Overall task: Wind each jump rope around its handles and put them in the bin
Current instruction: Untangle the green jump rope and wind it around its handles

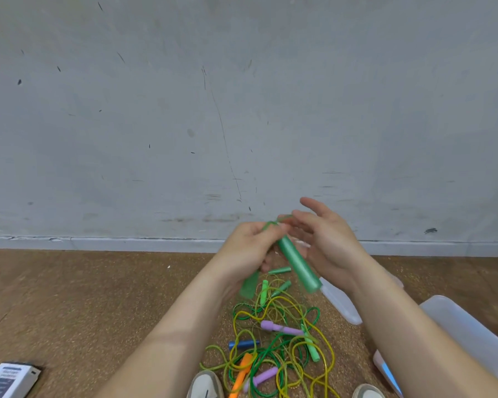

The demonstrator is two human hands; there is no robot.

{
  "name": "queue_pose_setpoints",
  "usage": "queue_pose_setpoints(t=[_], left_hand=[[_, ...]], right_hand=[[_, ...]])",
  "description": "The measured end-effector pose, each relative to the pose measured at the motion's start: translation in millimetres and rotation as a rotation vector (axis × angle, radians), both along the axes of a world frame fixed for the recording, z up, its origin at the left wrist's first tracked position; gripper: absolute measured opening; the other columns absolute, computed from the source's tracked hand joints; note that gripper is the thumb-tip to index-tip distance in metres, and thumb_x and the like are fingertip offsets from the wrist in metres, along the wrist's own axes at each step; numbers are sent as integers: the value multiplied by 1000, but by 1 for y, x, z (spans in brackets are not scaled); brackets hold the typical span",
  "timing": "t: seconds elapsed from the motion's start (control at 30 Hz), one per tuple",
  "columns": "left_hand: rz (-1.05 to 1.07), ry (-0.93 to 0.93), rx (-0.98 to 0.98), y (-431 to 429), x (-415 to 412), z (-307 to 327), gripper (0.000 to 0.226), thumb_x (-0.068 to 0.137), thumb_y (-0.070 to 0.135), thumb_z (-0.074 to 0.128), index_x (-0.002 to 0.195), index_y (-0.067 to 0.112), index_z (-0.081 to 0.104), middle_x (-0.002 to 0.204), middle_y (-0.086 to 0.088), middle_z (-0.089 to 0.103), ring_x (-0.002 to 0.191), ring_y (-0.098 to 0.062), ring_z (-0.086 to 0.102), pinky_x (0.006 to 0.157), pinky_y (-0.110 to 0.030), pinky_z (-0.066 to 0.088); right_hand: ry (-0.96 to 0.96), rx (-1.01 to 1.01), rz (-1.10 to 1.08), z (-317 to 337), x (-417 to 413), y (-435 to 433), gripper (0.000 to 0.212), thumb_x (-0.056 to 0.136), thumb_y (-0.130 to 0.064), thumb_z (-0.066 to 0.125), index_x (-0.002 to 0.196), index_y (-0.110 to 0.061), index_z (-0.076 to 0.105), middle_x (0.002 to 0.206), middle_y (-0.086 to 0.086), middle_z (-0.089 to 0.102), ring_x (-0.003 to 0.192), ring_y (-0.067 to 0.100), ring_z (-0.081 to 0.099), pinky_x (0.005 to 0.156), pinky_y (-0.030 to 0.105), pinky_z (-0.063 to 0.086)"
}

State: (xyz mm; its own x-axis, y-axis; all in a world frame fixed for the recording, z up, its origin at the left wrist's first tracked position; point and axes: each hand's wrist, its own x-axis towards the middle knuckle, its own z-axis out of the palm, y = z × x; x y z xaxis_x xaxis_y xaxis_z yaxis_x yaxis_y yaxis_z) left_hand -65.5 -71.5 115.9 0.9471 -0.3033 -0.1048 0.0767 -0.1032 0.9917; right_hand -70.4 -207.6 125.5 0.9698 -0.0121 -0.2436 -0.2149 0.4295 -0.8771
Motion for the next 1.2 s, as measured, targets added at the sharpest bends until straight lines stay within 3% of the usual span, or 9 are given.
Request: queue_pose_setpoints(t=[0.13,0.33,0.43,0.57,0.7,0.8,0.93,1.1,1.2], left_hand=[[188,41,-186,2,4,5,23,96,13,48,79,7,62,61,-6,53,48,-11,52,47,-22,44],[251,202,-296,1,3,2,27,97,20,46,82,9,65,78,-11,57,65,-20,55,60,-28,46],[288,95,-134,2,3,3,32,99,25,45,79,11,64,70,-4,53,58,-11,50,52,-18,42],[223,-2,58,13,6,8,28,97,24,51,78,9,64,57,2,54,40,0,46,39,-11,35],[181,67,-31,13,6,9,24,90,26,62,73,9,63,46,2,51,32,-7,39,35,-13,30],[184,54,-84,15,8,9,24,81,26,71,77,3,65,44,2,49,34,-6,38,36,-15,30],[76,65,-153,21,10,7,43,60,37,76,81,1,67,52,-3,44,42,-7,35,44,-19,23],[-20,116,-206,33,14,6,37,59,23,76,85,-1,69,60,-5,54,44,-9,43,43,-13,38],[-74,100,-208,39,15,4,27,63,12,73,86,-2,68,67,-8,58,50,-10,48,49,-15,43]], right_hand=[[21,-259,338,-8,-12,12,36,98,-33,52,134,-29,47,116,12,65,90,23,65,71,38,54],[24,-313,508,-22,-23,28,22,103,-29,44,122,-21,49,91,9,66,73,27,67,74,43,59],[40,-272,570,-20,-24,26,23,103,-32,42,105,-11,50,76,13,61,64,23,61,71,44,59],[19,-311,581,-19,-22,21,28,99,-36,49,102,-8,52,73,10,57,58,18,59,60,33,59],[27,-80,576,-17,-25,21,22,96,-29,53,93,-8,56,77,9,60,68,22,68,57,27,58],[12,18,550,-15,-26,20,21,96,-30,53,101,-9,55,69,5,56,53,14,56,44,20,47],[51,37,581,-12,-25,15,31,91,-42,53,100,-12,55,63,3,49,51,14,50,40,19,41],[94,137,628,-17,-24,12,35,91,-39,54,107,-8,52,67,7,51,57,18,59,41,21,49],[135,191,649,-22,-24,13,25,91,-28,58,109,-11,52,75,6,53,53,12,53,38,16,43]])
